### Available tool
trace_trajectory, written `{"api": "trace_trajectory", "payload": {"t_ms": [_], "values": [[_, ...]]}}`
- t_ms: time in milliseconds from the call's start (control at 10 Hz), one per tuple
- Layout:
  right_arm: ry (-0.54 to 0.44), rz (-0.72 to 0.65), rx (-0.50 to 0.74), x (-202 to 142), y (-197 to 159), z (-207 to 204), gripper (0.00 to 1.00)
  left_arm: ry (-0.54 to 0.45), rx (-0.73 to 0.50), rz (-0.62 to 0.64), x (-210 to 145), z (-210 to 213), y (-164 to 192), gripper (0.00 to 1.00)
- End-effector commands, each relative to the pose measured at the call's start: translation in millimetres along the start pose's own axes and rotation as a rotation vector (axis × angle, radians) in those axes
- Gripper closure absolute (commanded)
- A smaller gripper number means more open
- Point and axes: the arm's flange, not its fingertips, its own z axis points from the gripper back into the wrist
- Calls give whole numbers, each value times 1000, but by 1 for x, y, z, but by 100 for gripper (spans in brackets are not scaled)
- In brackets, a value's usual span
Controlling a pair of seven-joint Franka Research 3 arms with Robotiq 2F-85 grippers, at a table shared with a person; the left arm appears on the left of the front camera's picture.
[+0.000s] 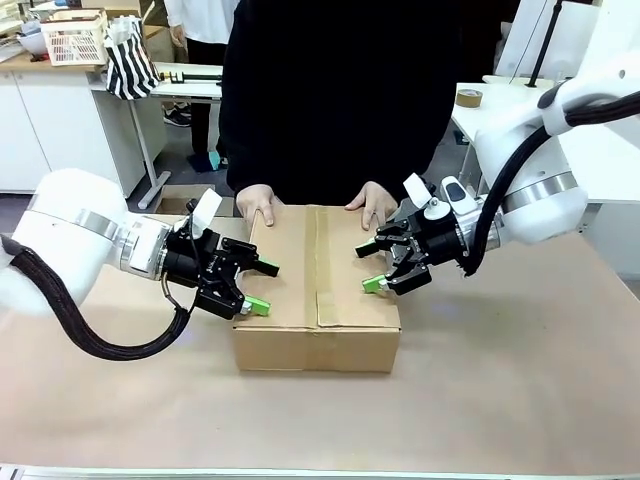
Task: Pack the gift set into the box.
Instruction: Press and hold the closed box until the human finishes sealing it.
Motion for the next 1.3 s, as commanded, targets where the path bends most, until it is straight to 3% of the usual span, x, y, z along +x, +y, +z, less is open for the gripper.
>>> {"api": "trace_trajectory", "payload": {"t_ms": [0, 1200], "values": [[3, 0, 0, -1, 1, -1, 0, 7, 2, -16, 0, 0, -1, 0], [3, 0, 0, -1, 1, -1, 0, 7, 2, -16, 0, 0, -1, 0]]}}
